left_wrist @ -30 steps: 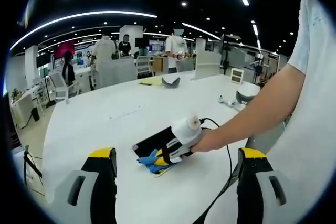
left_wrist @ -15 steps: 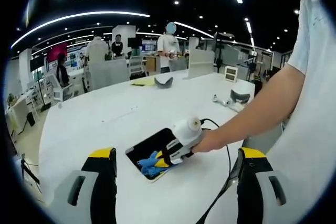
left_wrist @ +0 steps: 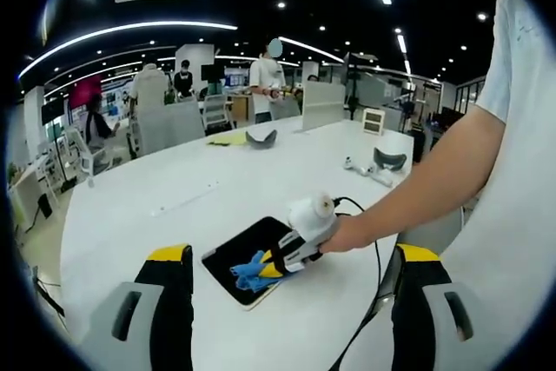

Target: Wipe the mirror surface with the cleaning cloth until all visible marks leave the cleaned area.

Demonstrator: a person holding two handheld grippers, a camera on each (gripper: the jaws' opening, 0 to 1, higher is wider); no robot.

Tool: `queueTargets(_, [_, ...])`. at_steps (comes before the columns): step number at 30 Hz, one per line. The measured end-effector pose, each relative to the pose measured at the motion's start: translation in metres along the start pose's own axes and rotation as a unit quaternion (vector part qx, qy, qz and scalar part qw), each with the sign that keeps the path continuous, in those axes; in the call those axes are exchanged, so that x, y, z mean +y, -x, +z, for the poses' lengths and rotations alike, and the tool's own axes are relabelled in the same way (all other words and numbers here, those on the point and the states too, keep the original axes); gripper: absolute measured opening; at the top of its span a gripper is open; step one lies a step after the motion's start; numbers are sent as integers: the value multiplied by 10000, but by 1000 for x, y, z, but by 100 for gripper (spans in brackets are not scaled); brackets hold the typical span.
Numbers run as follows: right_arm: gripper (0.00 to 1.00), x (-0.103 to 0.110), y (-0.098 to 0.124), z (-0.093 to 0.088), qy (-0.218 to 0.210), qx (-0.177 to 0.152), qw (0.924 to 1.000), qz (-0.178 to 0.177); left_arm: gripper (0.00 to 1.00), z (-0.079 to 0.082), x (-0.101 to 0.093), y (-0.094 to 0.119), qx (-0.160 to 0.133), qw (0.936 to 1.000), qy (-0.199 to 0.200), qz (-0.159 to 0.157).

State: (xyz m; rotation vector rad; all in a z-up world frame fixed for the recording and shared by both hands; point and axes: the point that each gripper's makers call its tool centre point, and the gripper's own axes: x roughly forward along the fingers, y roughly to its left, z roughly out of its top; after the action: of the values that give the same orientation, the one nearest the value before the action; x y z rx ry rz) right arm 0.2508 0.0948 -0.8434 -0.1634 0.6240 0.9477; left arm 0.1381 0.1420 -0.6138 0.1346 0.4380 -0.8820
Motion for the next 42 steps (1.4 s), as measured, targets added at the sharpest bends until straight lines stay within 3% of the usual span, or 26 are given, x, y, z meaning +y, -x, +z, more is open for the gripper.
queueTargets(19, [2,-12,15,-9,-164,-28,9995,-283,95,-5,-2,8,-45,10000,-8,13])
queueTargets(42, [2,-28,41,-25,-379,-97,9971,-657,95,-7,-19,13,-37,10000,-72,-48])
